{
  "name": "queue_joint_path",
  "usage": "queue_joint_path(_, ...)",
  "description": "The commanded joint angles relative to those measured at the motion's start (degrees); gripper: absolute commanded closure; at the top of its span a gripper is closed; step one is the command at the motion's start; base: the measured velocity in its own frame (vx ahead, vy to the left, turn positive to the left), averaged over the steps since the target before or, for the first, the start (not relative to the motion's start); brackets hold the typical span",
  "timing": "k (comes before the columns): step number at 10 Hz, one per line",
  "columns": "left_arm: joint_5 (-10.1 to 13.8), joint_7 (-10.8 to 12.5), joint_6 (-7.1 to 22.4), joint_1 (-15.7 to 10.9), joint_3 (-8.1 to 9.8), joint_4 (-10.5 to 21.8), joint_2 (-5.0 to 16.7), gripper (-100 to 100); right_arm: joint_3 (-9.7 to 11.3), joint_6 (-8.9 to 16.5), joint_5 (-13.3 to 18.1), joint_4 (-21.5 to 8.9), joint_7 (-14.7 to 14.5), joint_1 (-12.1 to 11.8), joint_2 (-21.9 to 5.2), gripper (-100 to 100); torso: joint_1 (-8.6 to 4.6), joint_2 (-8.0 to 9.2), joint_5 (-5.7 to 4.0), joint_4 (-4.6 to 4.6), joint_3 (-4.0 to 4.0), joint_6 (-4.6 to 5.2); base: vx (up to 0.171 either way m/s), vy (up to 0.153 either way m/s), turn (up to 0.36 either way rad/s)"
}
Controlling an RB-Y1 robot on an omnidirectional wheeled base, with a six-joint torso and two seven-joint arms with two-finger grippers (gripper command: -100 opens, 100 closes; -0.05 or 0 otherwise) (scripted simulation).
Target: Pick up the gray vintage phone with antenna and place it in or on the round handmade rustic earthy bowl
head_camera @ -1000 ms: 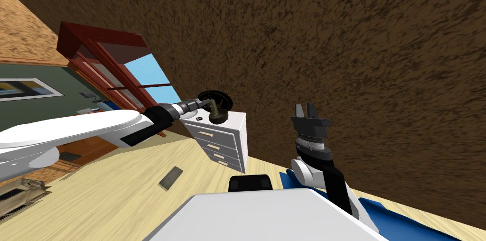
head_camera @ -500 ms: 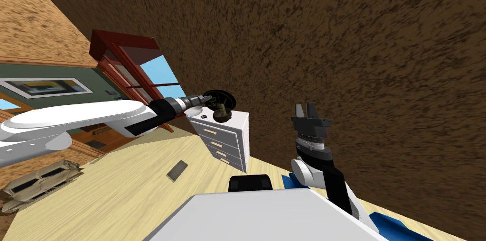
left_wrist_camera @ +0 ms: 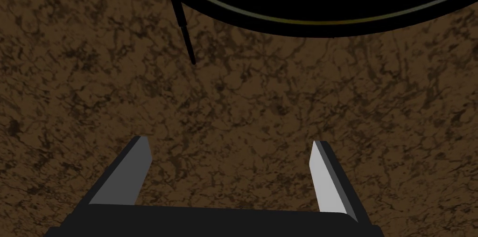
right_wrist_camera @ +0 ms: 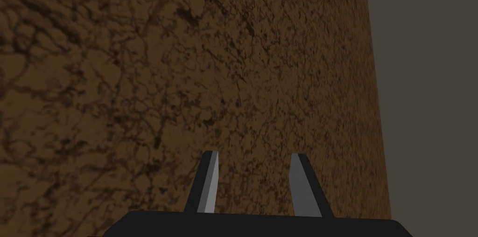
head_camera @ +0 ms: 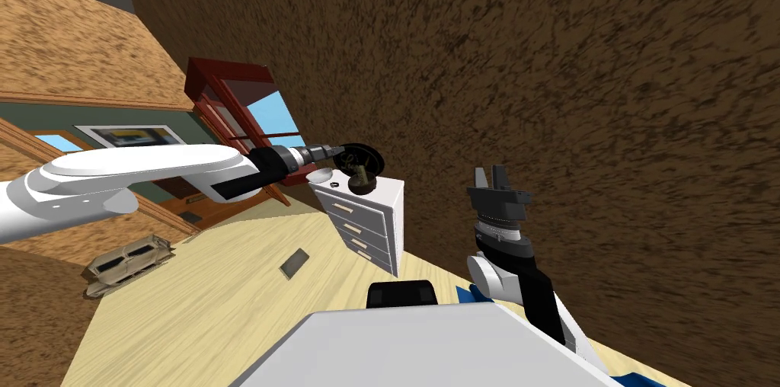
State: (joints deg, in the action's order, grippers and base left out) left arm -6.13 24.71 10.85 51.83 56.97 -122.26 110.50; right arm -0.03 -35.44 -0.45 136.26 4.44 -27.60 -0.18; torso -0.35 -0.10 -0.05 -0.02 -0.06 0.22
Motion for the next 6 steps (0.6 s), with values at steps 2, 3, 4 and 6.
queue_joint_path(2, -0.05, 0.03, 0.02, 0.00, -0.02, -0.02, -0.02, 0, 0.00, 0.00, 0.00, 0.00, 0.00, 0.00, 0.00, 0, 0.02, -0.01, 0.00, 0.00, 0.00, -0.01, 0.000, 0.000, 0.000)
queue_joint_path(3, -0.04, 0.03, 0.02, 0.00, -0.02, -0.02, -0.02, 0, 0.00, 0.00, 0.00, 0.00, 0.00, 0.00, 0.00, 0, 0.02, -0.01, 0.00, 0.00, -0.01, 0.00, 0.000, 0.000, 0.000)
queue_joint_path(4, -0.04, 0.03, 0.02, 0.00, -0.02, -0.02, -0.02, 0, 0.00, 0.00, 0.00, 0.00, 0.00, 0.00, 0.00, 0, 0.02, -0.01, 0.01, 0.00, -0.01, -0.01, 0.000, 0.000, 0.000)
queue_joint_path(6, -0.04, 0.03, 0.02, 0.00, -0.02, -0.02, -0.02, 0, 0.00, 0.00, 0.00, 0.00, 0.00, 0.00, 0.00, 0, 0.03, -0.01, 0.01, 0.00, -0.01, -0.01, 0.000, 0.000, 0.000)
